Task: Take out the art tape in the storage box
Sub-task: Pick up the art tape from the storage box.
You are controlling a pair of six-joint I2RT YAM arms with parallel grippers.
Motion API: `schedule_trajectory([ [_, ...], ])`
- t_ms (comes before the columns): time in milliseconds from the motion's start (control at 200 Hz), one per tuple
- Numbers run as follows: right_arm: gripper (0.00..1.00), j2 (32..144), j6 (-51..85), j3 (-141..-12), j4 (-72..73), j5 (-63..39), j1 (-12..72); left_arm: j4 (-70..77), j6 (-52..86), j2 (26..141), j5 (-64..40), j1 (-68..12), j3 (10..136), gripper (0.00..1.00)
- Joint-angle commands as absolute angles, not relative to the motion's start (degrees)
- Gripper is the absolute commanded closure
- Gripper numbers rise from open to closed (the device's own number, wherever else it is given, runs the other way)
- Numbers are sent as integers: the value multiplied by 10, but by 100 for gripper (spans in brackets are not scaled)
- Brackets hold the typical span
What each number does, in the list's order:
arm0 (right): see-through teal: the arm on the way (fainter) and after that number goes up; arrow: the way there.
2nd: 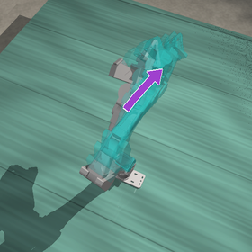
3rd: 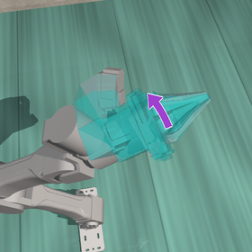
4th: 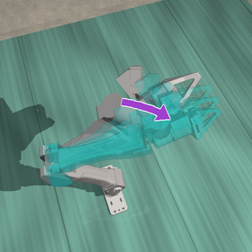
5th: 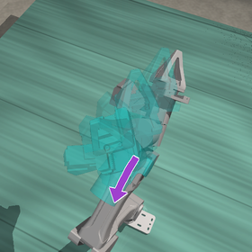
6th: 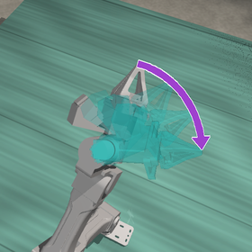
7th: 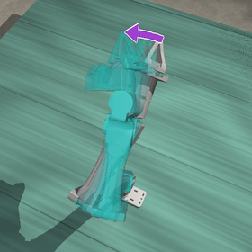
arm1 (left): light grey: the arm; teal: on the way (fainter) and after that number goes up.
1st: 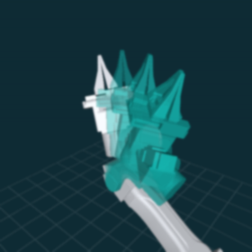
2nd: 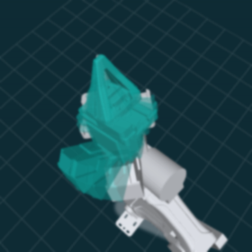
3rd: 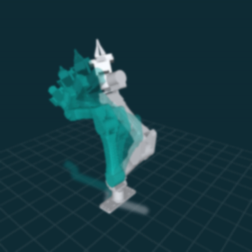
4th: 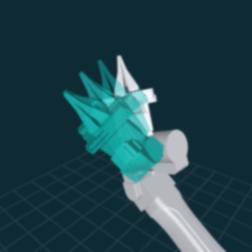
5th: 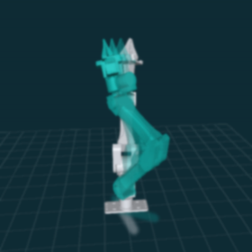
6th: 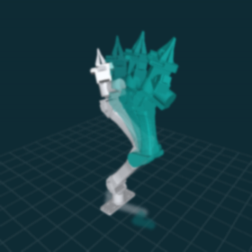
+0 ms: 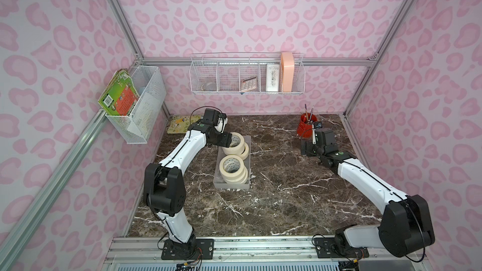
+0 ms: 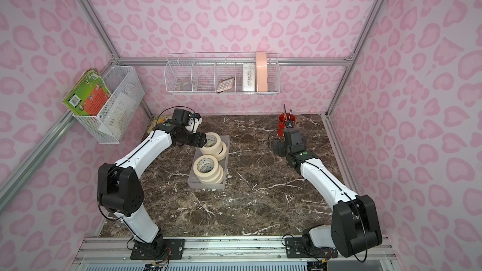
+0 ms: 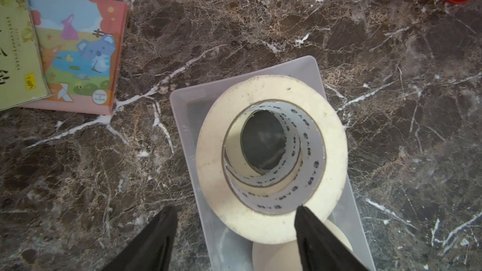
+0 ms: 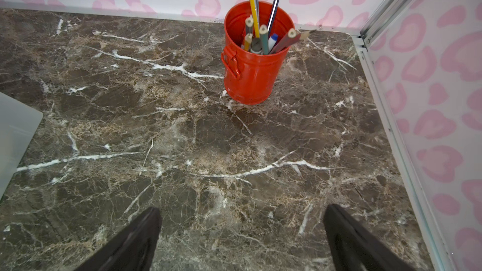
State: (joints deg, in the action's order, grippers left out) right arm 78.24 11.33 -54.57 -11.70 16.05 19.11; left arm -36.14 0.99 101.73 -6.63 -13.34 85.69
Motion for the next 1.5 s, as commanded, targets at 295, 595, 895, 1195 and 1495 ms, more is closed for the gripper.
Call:
schedule_trajectory([
  [295,9,759,105,-553,-149,198,239,-329,24,1097,6,-151,890,49],
  [595,27,780,123,-607,-154,175,325,-323,28,1118,30,-163,921,97],
  [895,28,856,160,-729,-126,46,375,-320,-14,1048,124,-261,939,100],
  [1195,32,927,187,-802,-130,-17,378,-297,-20,1040,164,-335,938,100],
  [1495,48,1003,203,-838,-165,-22,373,-292,-27,1029,180,-355,938,100],
])
